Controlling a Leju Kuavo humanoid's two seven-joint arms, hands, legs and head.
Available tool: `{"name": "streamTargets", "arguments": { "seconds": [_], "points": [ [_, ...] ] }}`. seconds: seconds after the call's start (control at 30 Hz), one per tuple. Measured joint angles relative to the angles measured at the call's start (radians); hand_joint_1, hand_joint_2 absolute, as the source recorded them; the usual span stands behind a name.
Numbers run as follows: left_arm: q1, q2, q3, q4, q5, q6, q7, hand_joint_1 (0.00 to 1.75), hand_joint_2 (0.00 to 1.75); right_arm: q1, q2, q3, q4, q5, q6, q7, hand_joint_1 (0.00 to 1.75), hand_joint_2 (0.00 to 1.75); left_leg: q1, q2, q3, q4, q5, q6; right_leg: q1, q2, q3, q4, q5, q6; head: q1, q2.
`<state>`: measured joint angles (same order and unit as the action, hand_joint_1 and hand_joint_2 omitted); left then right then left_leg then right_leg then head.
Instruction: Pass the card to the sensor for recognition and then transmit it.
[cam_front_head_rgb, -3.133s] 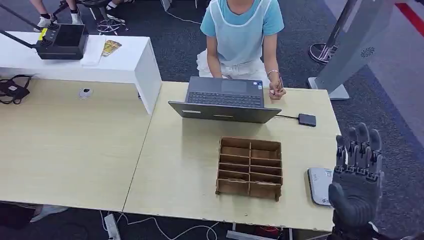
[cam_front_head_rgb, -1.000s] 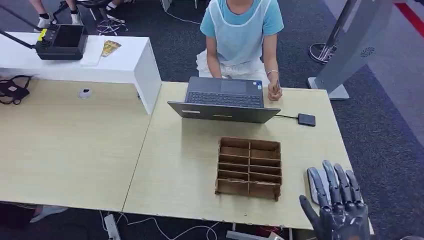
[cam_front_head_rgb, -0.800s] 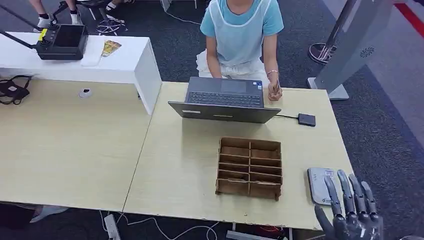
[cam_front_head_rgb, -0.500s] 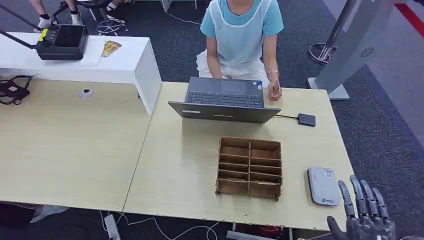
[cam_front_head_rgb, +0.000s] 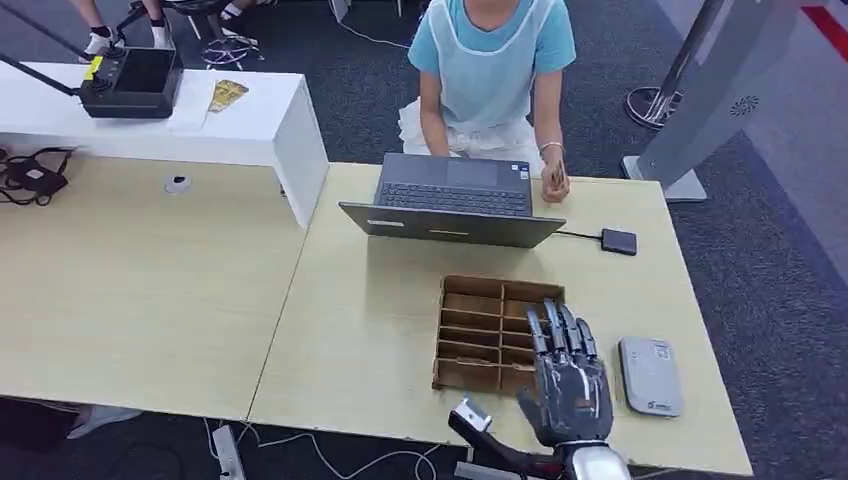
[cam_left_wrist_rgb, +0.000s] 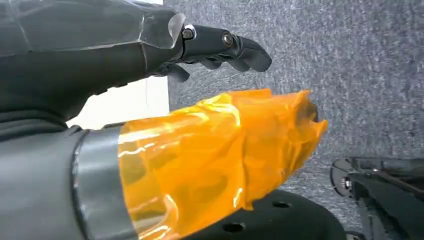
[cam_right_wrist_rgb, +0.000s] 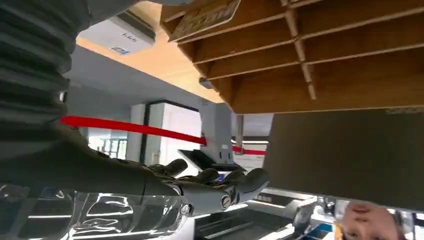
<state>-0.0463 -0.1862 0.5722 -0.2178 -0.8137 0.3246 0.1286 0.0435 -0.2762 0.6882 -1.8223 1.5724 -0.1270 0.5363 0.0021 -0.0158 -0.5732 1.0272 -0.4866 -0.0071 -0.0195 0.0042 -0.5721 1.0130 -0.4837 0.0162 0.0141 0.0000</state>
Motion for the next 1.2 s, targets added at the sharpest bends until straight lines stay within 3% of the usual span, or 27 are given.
{"name": "streamTargets", "arguments": {
  "seconds": [0.3,1.2],
  "points": [
    [0.0,0.001,0.0,0.0,0.0,-0.001,-0.003,0.0,0.0,-0.067,-0.017,0.103,0.047,0.0,-0.024,-0.036,0.0,1.75,0.0,0.001,0.001,0.0,-0.001,-0.001,-0.001,0.0,0.0,0.0,0.0,0.0,0.0,0.0],
    [0.002,0.002,0.0,0.0,0.0,-0.001,-0.003,0.0,0.0,-0.093,-0.026,0.133,0.074,0.0,0.005,-0.001,0.0,1.75,0.0,0.001,0.001,0.0,-0.001,-0.001,-0.001,0.001,0.001,0.0,0.0,0.0,0.0,0.0]
  ]
}}
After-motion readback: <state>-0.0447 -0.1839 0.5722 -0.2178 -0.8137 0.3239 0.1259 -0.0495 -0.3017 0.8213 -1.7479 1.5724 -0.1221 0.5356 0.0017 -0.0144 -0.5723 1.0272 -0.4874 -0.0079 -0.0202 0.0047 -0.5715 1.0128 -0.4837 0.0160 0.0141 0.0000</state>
